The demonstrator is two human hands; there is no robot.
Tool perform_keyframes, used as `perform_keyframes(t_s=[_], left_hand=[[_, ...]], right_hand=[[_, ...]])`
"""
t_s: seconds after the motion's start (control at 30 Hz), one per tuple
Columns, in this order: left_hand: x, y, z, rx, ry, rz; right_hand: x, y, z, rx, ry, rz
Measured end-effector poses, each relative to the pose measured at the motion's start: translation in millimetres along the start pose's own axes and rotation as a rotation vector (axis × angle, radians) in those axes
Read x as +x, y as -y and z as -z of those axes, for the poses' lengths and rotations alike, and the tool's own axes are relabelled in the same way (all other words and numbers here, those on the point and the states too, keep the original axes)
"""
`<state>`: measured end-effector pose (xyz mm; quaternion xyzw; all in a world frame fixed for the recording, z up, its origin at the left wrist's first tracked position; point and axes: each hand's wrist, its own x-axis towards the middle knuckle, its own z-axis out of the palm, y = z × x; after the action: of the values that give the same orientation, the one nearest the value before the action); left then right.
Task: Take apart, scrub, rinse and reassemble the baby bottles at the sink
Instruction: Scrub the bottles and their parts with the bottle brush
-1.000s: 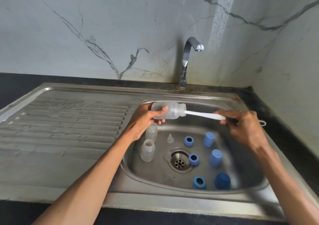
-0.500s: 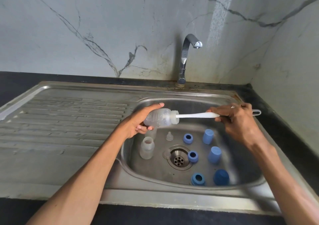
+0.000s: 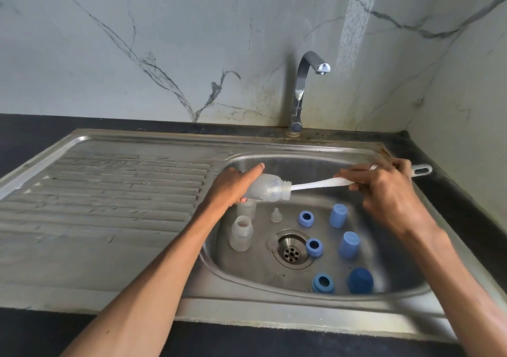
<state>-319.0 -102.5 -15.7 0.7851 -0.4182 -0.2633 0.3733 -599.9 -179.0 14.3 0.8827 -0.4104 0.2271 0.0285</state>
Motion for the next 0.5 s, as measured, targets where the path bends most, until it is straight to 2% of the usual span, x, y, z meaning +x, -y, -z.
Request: perform_keyframes(t_s=[0.1, 0.17, 0.23, 0.33, 0.4, 0.5], left_hand=[[3.1, 1.1, -7.2, 0.071, -0.334, -0.287], [5.4, 4.3, -3.7, 0.049, -0.437, -0.376], [7.1, 7.6, -1.3, -0.012, -0.464, -0.394], [4.9, 1.2, -0.6, -0.224, -0.389, -0.242], [2.5, -3.4, -0.4, -0.447, -0.248, -0.062], [0.5, -6.6, 2.9, -0.614, -0.063, 0.085]], right_hand=[[-8.1, 8.9, -4.1, 0.124, 0.263, -0.237], [-13.4, 20.0, -11.6, 0.147, 0.267, -0.263], [-16.2, 28.8, -12.8, 0.12, 0.229, -0.265], [-15.7, 33.4, -6.4, 0.094, 0.144, -0.245], [-16.5, 34.5, -6.2, 0.104, 0.053, -0.2], [-13.9, 26.7, -9.1, 0.162, -0.115, -0.149]])
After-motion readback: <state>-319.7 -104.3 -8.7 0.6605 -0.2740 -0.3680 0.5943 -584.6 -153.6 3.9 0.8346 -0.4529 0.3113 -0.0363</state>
